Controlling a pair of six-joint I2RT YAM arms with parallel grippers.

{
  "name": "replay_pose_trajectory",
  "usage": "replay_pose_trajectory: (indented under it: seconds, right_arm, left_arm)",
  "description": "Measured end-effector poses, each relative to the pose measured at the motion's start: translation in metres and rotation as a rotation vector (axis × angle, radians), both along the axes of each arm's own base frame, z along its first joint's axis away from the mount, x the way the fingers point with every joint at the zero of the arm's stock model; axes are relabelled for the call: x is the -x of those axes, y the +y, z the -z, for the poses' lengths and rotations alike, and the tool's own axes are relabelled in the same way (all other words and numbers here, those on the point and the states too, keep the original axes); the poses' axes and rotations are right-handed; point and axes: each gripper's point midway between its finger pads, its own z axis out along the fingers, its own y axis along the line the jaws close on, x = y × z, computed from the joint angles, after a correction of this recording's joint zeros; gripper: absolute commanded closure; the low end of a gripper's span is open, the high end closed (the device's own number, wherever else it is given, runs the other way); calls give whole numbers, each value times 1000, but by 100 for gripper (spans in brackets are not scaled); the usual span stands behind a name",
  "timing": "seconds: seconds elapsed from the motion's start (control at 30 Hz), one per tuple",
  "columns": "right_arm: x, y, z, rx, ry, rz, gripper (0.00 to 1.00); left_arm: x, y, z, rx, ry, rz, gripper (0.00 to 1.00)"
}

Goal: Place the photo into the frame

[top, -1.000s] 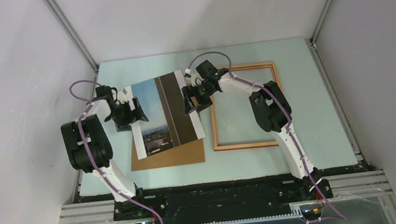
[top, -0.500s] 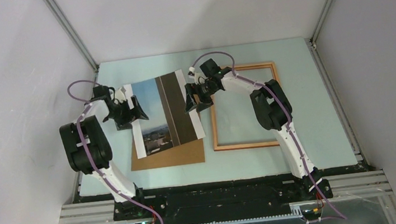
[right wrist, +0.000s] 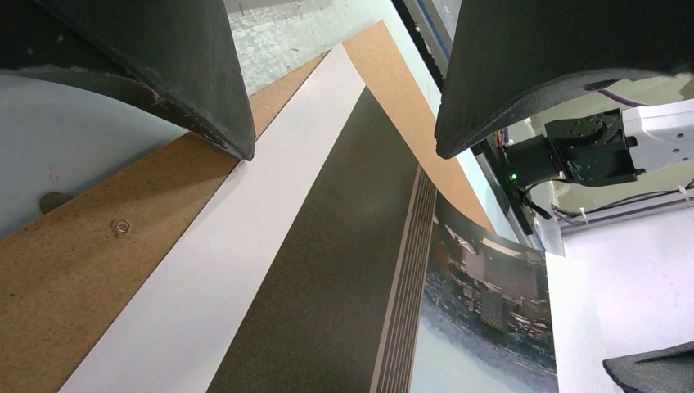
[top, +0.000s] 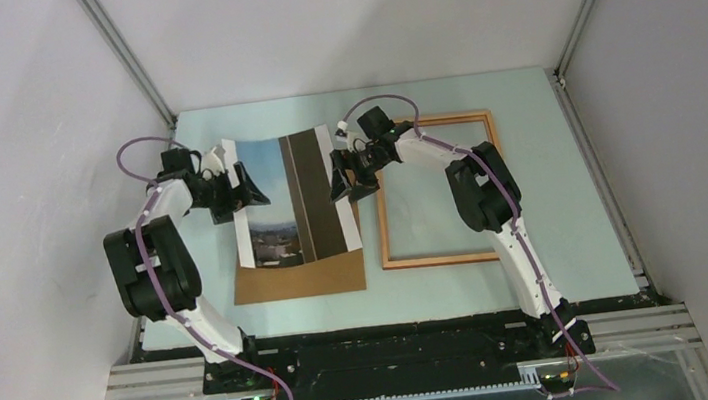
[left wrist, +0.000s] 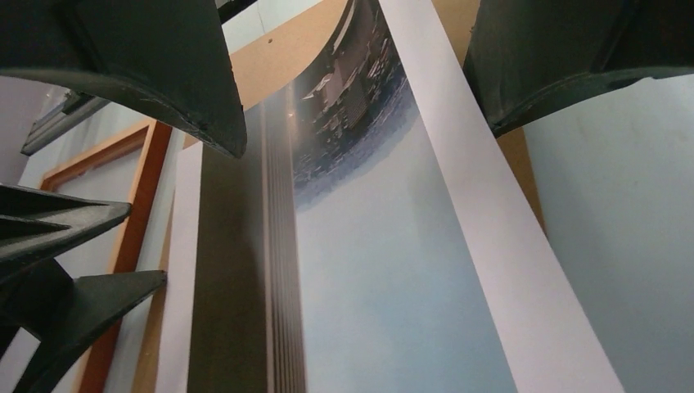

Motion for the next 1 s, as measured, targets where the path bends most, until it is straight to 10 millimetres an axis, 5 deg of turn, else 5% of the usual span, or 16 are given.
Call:
replay_pose_trajectory:
  seconds: [0.23, 0.63, 0.9, 1.0]
  right_arm:
    - [1, 1, 0, -5, 3, -5, 15]
    - [2, 1, -1, -7, 5, -7, 15]
    - [1, 0, 0, -14, 7, -8, 14]
    - [0, -2, -1, -21, 9, -6, 11]
  left_arm:
    - [0, -6, -5, 30, -15, 18, 11]
    - [0, -2, -3, 4, -9, 7, 67]
    - [0, 1, -3, -13, -10, 0, 96]
    - [-1, 3, -5, -24, -19, -4, 100]
